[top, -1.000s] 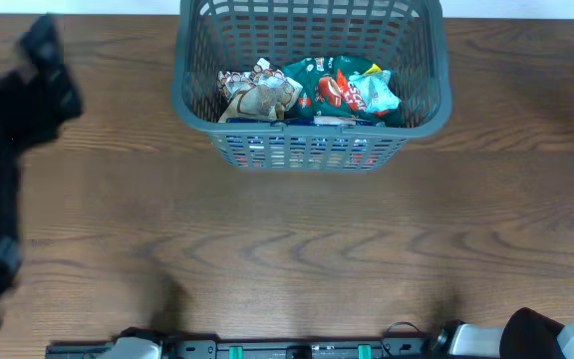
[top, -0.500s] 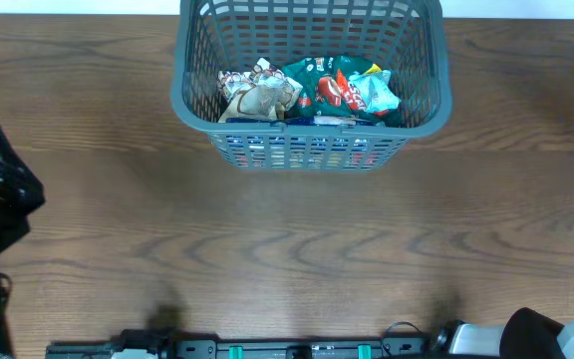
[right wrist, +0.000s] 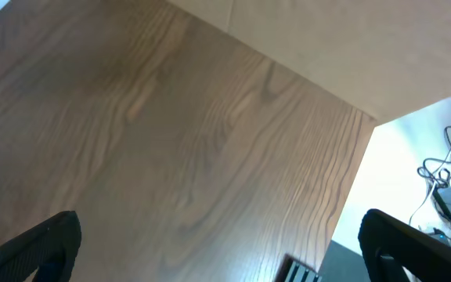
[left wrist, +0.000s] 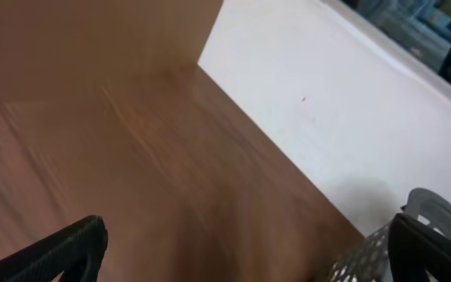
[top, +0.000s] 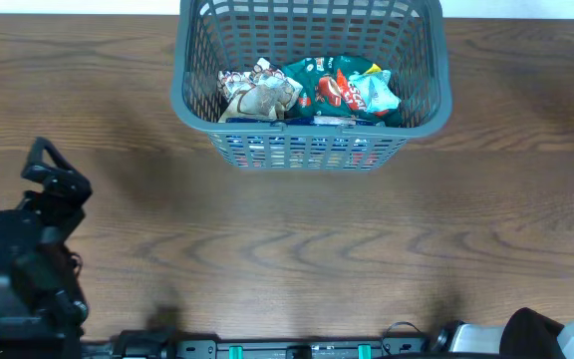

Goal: Pack container

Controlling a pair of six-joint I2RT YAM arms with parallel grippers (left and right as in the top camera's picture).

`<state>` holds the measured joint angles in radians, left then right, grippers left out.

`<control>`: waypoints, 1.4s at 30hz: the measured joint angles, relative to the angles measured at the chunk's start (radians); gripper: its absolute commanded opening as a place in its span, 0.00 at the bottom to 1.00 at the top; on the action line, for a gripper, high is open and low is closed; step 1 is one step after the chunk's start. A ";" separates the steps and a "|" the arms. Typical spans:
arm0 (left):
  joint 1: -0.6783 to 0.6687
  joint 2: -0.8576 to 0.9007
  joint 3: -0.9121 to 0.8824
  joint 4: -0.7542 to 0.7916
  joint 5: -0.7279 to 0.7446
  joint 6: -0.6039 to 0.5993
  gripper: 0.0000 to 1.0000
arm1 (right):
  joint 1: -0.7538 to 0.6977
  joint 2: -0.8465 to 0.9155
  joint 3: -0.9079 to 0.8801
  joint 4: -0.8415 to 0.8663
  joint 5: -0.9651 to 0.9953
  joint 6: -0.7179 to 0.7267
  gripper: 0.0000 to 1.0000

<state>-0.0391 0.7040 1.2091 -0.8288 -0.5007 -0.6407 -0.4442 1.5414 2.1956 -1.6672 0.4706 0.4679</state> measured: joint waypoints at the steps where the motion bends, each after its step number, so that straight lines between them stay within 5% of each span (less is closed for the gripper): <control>1: 0.000 -0.012 -0.032 0.025 0.000 -0.005 0.99 | 0.000 0.000 0.000 0.000 0.000 0.000 0.99; 21: 0.000 -0.293 -0.670 0.460 0.026 -0.139 0.99 | 0.000 0.000 0.000 0.000 0.000 0.000 0.99; 42: 0.000 -0.498 -0.921 0.526 0.072 -0.306 0.99 | 0.000 0.000 0.000 0.000 0.000 0.000 0.99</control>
<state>-0.0391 0.2058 0.2886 -0.3031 -0.4290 -0.9463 -0.4442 1.5414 2.1956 -1.6672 0.4706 0.4679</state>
